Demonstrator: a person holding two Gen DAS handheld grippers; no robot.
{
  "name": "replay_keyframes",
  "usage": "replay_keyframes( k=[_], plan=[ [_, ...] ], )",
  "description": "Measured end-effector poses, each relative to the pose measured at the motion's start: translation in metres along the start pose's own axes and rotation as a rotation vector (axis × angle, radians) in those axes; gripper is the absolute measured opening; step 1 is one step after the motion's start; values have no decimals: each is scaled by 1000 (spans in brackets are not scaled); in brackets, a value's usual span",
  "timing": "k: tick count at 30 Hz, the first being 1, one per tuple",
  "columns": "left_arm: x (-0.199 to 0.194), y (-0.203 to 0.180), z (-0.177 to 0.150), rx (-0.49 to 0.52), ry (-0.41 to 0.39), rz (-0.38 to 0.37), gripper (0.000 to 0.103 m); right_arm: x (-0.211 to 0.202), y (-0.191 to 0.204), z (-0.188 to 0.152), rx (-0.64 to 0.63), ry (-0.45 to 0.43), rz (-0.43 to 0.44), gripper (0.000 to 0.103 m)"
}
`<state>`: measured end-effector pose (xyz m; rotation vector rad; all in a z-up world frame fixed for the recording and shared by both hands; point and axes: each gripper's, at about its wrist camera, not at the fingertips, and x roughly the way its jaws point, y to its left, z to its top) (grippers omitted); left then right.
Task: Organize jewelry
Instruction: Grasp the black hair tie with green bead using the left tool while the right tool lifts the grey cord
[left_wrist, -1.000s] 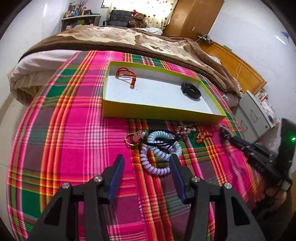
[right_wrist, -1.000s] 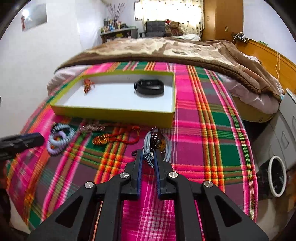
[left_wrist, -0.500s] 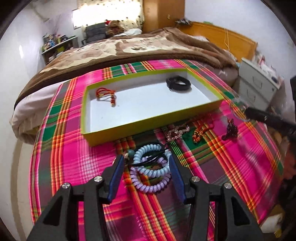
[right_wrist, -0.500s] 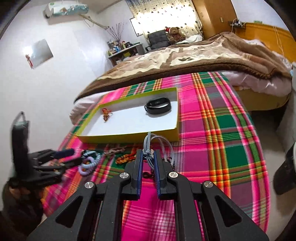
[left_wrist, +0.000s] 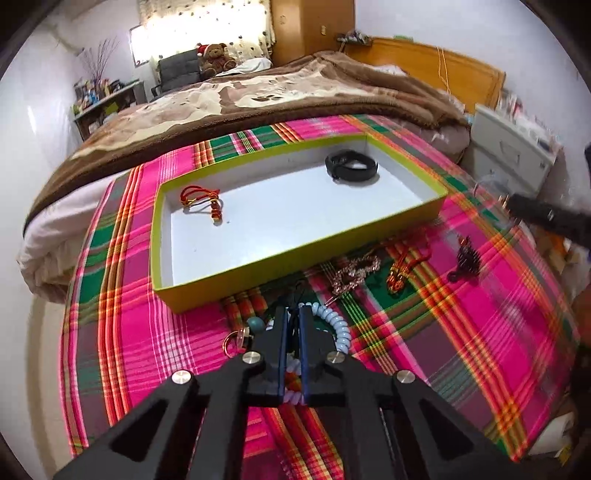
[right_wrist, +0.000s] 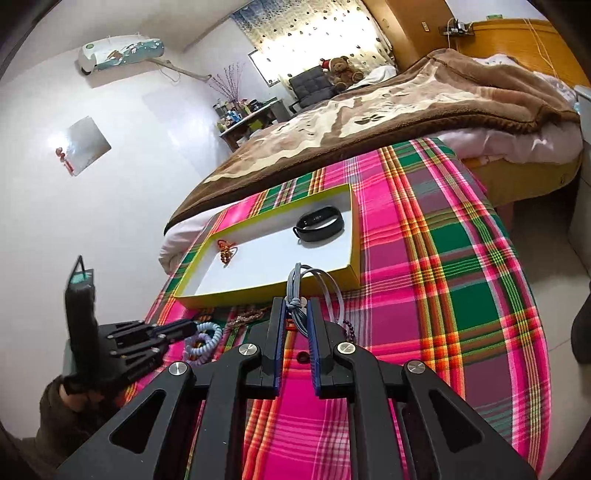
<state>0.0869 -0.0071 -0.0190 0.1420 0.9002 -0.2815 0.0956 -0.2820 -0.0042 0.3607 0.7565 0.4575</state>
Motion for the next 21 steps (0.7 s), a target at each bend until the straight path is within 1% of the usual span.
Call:
replay_keyframes(
  k=[3, 11, 14, 19, 21],
  plan=[
    [-9, 13, 0, -57, -26, -26, 6, 0, 5, 0, -22, -4, -9, 12],
    [-35, 47, 7, -193, -105, -143, 6, -1, 16, 4, -53, -12, -3, 12],
    [-42, 54, 11, -216, -127, -159, 6, 0, 18, 6, -55, -14, -4, 12],
    [-46, 61, 19, -220, -133, -149, 6, 2, 28, 14, -84, -15, -4, 12],
    [-47, 63, 24, -218, -143, -148, 6, 5, 34, 23, -105, -17, -2, 12]
  ],
)
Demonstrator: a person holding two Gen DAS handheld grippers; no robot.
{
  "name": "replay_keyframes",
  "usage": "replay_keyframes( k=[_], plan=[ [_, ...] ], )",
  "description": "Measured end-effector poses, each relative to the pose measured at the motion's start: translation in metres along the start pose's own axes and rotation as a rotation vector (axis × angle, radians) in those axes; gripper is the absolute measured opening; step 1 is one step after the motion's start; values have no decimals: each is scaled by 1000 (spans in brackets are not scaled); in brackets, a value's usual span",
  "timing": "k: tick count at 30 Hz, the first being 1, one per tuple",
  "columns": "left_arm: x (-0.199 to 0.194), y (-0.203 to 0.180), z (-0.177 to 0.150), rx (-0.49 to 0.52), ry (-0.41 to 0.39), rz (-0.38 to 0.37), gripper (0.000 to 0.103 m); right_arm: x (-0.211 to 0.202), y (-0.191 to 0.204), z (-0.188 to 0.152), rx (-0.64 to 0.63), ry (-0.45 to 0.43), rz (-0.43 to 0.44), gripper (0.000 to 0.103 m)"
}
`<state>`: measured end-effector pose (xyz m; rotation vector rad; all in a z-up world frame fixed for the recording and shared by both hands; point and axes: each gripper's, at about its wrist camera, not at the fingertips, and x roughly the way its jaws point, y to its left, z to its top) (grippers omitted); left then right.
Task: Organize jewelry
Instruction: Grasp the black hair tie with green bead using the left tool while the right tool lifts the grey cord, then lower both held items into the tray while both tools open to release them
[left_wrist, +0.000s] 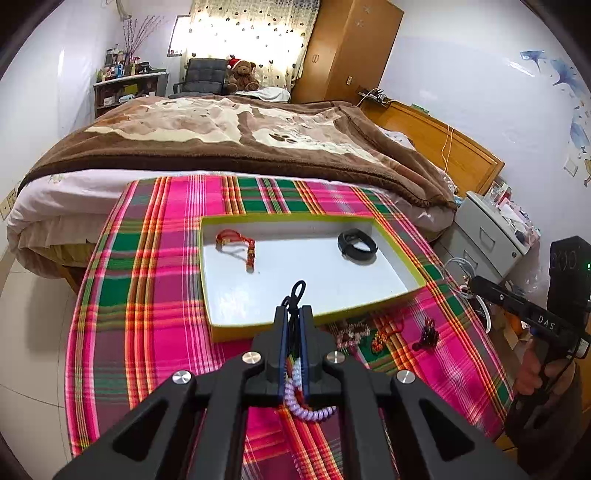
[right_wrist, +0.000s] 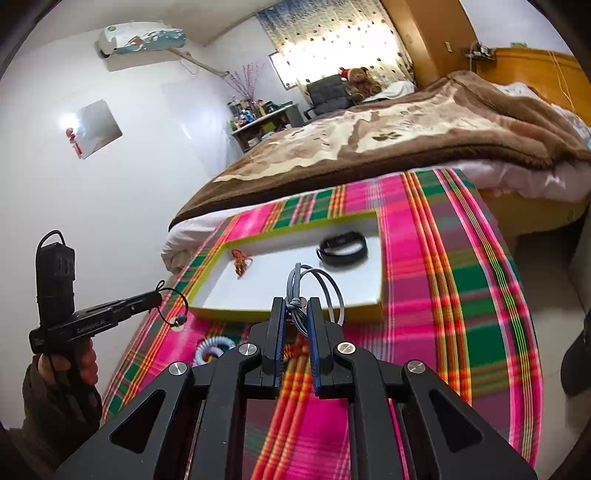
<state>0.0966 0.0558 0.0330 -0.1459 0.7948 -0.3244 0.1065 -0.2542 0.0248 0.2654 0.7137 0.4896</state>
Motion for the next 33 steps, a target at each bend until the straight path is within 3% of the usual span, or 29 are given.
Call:
replay_keyframes(
  k=[8, 15, 25, 33],
  plan=[
    [15, 2, 29, 9, -17, -9, 6, 42, 16, 34, -117, 51, -49, 12],
    [45, 9, 43, 13, -5, 47, 6, 97, 25, 55, -199, 120, -71, 12],
    [86, 23, 34, -41, 61, 68, 6, 173, 33, 68, -267, 253, -88, 12],
    [102, 19, 29, 0, 98, 79, 6, 201, 41, 58, -312, 319, -103, 12]
  ],
)
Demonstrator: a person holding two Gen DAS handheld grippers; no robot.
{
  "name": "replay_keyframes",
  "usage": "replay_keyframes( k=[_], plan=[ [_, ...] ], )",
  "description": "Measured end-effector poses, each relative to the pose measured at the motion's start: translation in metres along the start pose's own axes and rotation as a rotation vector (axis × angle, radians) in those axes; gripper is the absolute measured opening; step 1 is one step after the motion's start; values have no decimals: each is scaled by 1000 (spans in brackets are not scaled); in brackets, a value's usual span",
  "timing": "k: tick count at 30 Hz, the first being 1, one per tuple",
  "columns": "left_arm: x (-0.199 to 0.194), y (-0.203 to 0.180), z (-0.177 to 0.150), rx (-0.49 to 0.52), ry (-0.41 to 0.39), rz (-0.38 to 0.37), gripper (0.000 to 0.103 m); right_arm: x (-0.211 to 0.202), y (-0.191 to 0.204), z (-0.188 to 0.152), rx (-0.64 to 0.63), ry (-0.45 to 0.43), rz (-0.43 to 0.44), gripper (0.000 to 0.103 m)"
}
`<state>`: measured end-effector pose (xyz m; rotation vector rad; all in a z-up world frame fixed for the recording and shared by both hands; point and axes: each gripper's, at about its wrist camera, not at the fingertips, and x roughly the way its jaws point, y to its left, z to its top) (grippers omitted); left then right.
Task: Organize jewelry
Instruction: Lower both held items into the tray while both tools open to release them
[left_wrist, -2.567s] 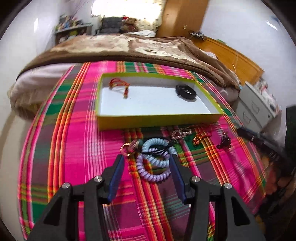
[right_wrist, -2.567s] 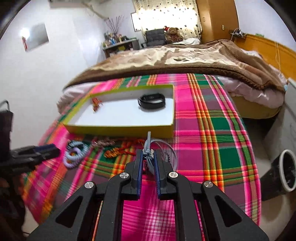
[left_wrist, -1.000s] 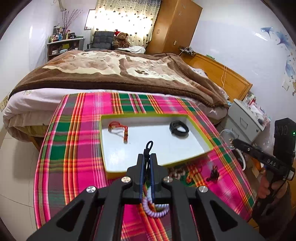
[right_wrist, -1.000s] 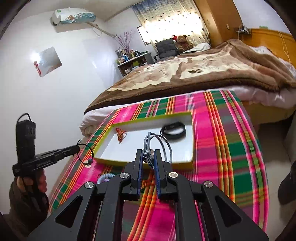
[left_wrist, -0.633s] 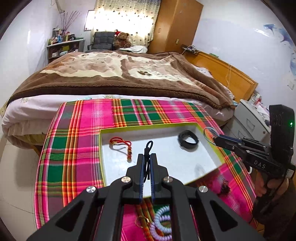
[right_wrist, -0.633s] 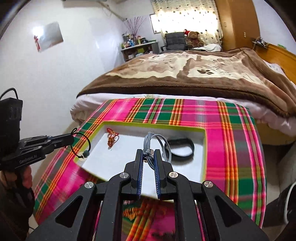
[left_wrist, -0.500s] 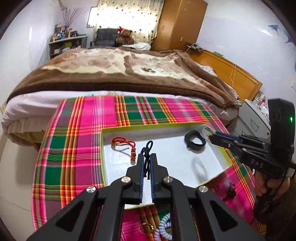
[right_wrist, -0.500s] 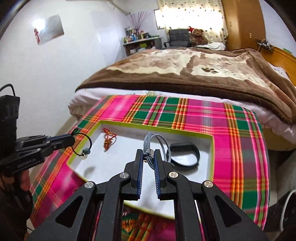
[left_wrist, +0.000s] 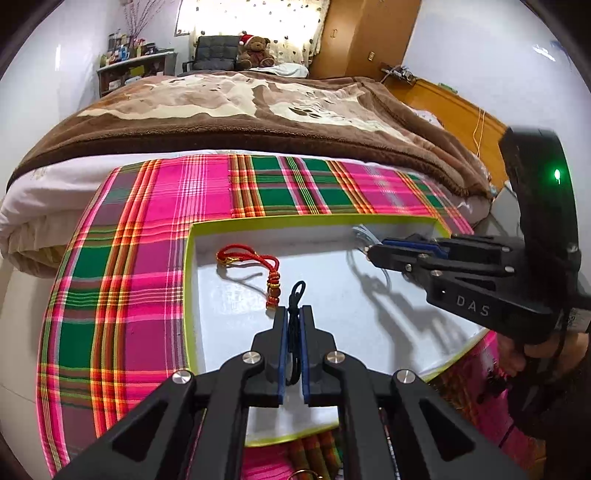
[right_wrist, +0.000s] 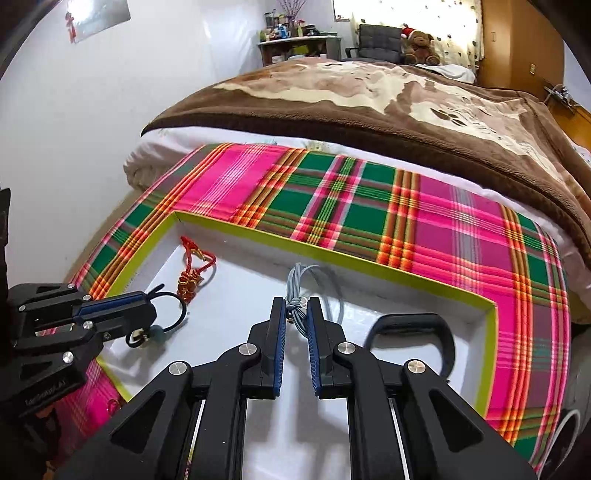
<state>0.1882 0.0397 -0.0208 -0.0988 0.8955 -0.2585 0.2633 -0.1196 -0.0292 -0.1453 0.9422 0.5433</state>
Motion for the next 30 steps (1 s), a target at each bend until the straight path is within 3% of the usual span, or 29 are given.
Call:
replay_keyframes(
  k=[9, 13, 19, 30],
  plan=[
    [12, 4, -4, -18, 46, 14, 8, 18, 8, 3, -23, 51, 6, 12],
    [15, 6, -3, -31, 54, 8, 25, 20, 9, 2, -16, 63, 15, 12],
    [13, 7, -3, -39, 51, 0, 40, 19, 11, 1, -17, 56, 22, 16],
    [-8, 5, -9, -46, 22, -8, 47, -3, 12, -1, 17, -3, 43, 19]
  ],
)
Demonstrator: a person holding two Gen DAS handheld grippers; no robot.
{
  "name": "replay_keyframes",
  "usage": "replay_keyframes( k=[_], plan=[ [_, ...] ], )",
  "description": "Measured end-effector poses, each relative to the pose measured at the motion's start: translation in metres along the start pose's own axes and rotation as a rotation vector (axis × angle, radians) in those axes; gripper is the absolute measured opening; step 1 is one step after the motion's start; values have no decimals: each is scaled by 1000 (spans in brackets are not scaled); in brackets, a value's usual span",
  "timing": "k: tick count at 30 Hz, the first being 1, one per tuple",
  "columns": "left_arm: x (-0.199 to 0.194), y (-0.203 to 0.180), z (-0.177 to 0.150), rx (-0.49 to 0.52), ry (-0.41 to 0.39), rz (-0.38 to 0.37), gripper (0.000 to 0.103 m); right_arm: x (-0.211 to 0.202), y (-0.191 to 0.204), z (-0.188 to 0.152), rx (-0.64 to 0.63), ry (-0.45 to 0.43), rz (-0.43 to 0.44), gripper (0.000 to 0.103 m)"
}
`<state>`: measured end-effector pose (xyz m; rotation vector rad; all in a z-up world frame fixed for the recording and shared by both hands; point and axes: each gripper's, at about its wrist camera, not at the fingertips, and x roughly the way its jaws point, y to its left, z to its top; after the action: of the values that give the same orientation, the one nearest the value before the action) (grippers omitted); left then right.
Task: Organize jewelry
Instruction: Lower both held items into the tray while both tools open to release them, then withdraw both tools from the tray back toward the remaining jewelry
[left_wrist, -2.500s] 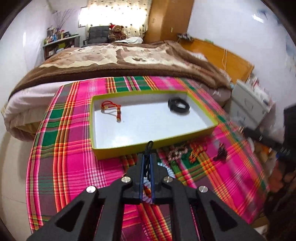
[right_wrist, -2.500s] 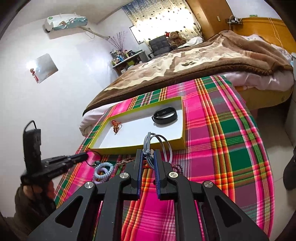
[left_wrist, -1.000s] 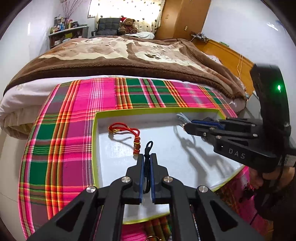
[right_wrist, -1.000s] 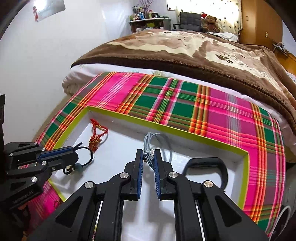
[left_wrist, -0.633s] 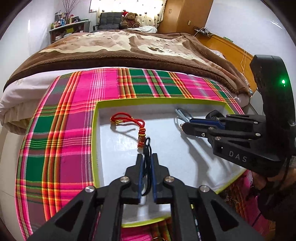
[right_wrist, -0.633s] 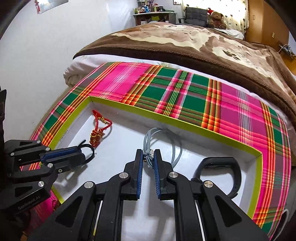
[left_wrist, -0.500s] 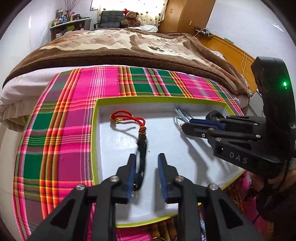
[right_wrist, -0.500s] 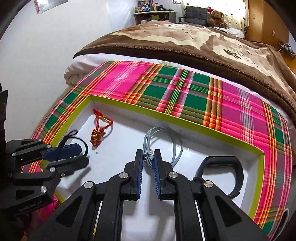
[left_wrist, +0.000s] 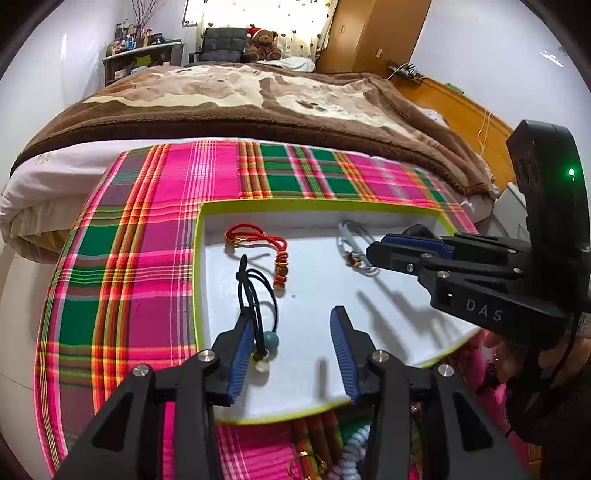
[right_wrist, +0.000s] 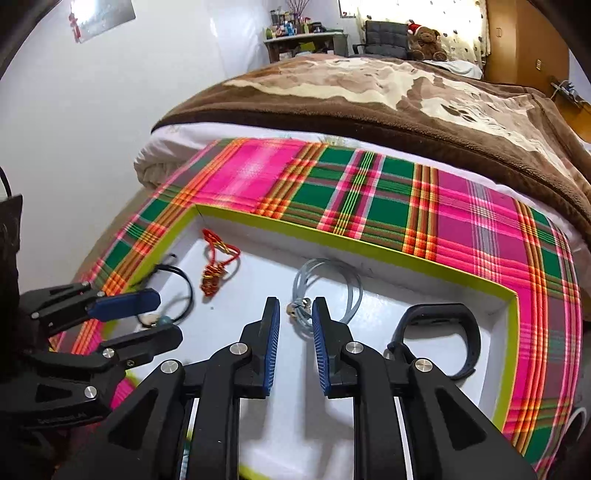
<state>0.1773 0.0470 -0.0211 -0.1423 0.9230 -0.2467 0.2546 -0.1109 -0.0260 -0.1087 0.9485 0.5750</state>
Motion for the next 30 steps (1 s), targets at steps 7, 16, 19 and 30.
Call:
replay_keyframes(
  k=[7, 16, 19, 30],
  plan=[
    [-33, -10, -14, -7, -53, -29, 49, -41, 5, -16, 29, -95, 30, 19],
    [-66, -22, -43, -6, -88, -71, 52, -102, 4, -65, 58, -210, -13, 20],
    [-70, -22, -53, -12, -81, -72, 52, -117, -1, -84, 86, -226, -27, 21],
    [-81, -14, -82, -65, -80, -78, 52, -147, -40, -141, 231, -252, -69, 63]
  ],
)
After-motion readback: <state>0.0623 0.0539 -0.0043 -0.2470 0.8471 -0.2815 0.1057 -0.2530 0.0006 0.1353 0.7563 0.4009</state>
